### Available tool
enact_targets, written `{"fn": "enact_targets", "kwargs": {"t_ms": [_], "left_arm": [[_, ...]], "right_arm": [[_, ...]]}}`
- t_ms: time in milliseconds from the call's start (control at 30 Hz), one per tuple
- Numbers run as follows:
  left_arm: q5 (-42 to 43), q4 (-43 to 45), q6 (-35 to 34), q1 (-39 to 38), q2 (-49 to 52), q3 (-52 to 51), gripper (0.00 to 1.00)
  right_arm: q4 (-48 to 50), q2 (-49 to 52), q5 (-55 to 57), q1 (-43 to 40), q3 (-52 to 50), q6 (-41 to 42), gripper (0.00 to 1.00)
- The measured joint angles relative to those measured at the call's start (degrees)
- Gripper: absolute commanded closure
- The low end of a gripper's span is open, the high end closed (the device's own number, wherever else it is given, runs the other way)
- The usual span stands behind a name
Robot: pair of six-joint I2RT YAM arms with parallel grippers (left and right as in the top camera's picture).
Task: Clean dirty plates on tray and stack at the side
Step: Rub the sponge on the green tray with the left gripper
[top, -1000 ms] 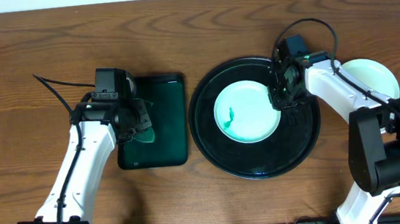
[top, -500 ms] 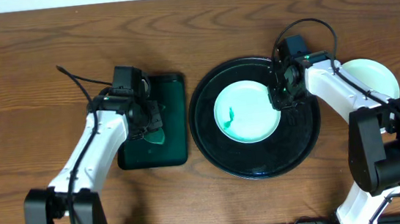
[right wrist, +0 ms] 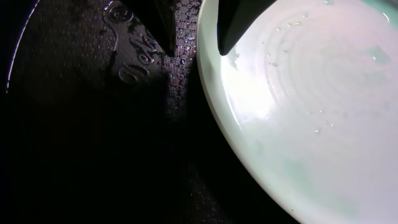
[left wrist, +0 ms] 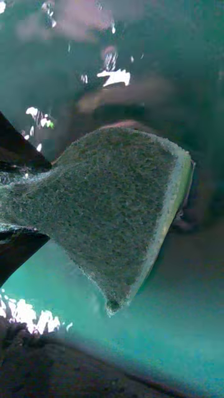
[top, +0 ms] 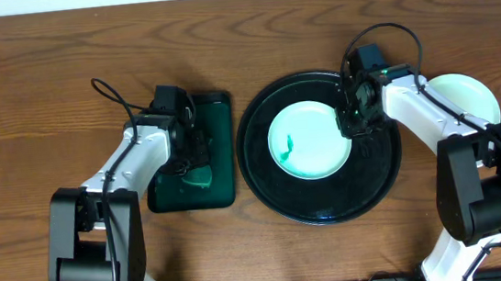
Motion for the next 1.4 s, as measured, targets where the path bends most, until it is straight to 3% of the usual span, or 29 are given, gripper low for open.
{"fn": "enact_targets", "kwargs": {"t_ms": [167,300,567,667,1400], "left_arm": [[0.1,0.0,0.0,0.0,0.0,0.0,0.66],[0.1,0.0,0.0,0.0,0.0,0.1,0.56],[0.1,-3.5,0.2,0.0,0.0,3.5,0.58],[0.1,-4.1,0.2,0.0,0.0,4.0,0.66],[0.5,-3.2,0.4,-0.7,0.0,3.9,0.62]], "right_arm": [[0.0,0.0,0.0,0.0,0.0,0.0,0.8],[0.0,0.0,0.0,0.0,0.0,0.0,0.8],[0.0,0.0,0.0,0.0,0.0,0.0,0.8],[0.0,0.0,0.0,0.0,0.0,0.0,0.8],[0.0,0.0,0.0,0.0,0.0,0.0,0.8]]}}
